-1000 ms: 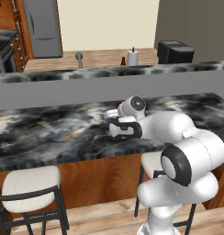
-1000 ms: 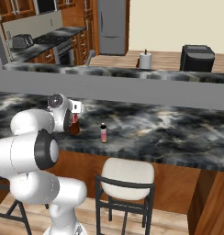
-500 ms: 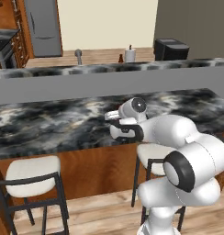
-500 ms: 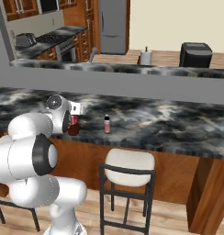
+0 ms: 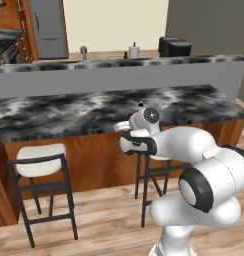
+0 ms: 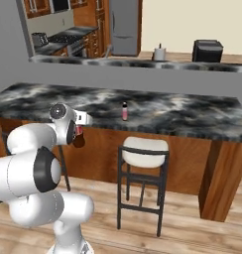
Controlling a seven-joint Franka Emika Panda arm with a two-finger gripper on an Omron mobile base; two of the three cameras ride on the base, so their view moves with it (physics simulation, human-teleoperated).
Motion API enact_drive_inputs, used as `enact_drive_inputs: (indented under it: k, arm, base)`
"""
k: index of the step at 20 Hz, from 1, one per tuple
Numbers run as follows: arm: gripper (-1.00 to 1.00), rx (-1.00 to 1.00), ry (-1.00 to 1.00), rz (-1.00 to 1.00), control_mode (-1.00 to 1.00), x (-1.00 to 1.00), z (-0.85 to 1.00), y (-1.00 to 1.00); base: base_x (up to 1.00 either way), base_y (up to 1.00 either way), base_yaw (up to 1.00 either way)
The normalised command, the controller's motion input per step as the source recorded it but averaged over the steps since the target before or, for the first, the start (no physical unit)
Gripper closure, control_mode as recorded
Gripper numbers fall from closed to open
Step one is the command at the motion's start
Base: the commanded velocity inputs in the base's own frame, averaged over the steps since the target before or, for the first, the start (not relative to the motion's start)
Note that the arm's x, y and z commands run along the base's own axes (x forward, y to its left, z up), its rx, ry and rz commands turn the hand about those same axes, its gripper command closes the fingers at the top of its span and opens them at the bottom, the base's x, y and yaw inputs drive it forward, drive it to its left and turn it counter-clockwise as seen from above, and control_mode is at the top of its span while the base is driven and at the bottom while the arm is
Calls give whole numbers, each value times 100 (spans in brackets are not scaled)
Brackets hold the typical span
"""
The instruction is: Place the large bottle from the dining counter next to the other large bottle outside the sink, and place the small bottle from the dining counter next to the other small bottle inside the sink.
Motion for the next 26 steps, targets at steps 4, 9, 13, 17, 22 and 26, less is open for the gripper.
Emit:
enact_drive_inputs:
  k: [4, 9, 13, 17, 22, 26]
  arm:
    - [100, 0, 0, 0, 100, 0, 0, 0]
    - [100, 0, 0, 0, 100, 0, 0, 0]
    - [100, 0, 0, 0, 100, 0, 0, 0]
    - [100, 0, 0, 0, 100, 0, 0, 0]
    - [100, 0, 0, 0, 100, 0, 0, 0]
    - [100, 0, 0, 0, 100, 0, 0, 0]
  base:
    - [-14, -46, 0]
    - [0, -69, 0]
    - [0, -71, 0]
    - [0, -69, 0]
    - [0, -74, 0]
    - [0, -77, 0]
